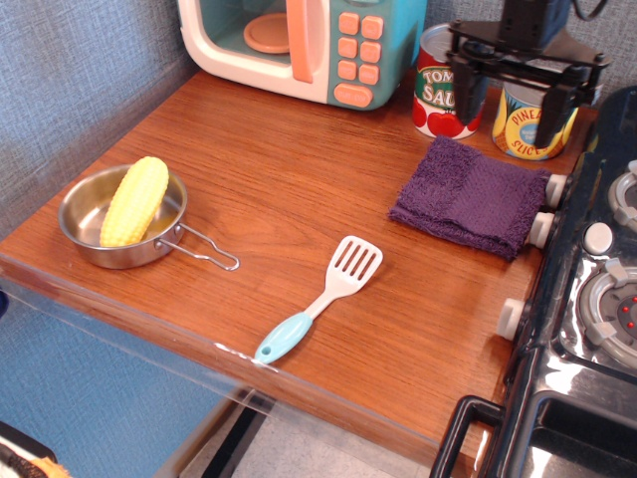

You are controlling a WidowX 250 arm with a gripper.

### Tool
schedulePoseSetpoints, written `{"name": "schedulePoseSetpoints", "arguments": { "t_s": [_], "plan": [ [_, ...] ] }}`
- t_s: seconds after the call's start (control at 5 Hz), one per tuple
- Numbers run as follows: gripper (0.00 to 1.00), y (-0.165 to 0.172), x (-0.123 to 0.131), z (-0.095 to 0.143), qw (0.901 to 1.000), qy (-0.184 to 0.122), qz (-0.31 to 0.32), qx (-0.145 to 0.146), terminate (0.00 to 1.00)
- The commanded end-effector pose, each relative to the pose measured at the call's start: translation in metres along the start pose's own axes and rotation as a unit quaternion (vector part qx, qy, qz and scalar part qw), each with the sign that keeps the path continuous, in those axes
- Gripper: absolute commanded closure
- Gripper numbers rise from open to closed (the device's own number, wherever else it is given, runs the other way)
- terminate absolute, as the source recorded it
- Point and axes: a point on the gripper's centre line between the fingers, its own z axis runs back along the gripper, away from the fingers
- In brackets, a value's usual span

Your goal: Move the purple towel right, in front of the yellow can.

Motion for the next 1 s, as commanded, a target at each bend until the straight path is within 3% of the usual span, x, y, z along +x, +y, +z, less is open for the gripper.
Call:
{"name": "schedulePoseSetpoints", "arguments": {
  "t_s": [0.0, 0.2, 0.6, 0.8],
  "plan": [
    [0.00, 0.068, -0.048, 0.022, 0.9985, -0.020, 0.048, 0.016, 0.00],
    [0.00, 0.099, -0.067, 0.017, 0.9971, -0.017, 0.070, 0.024, 0.00],
    [0.00, 0.116, -0.092, 0.003, 0.9984, 0.003, 0.055, 0.013, 0.00],
    [0.00, 0.121, -0.098, -0.001, 0.9992, 0.005, 0.031, 0.024, 0.00]
  ]
}}
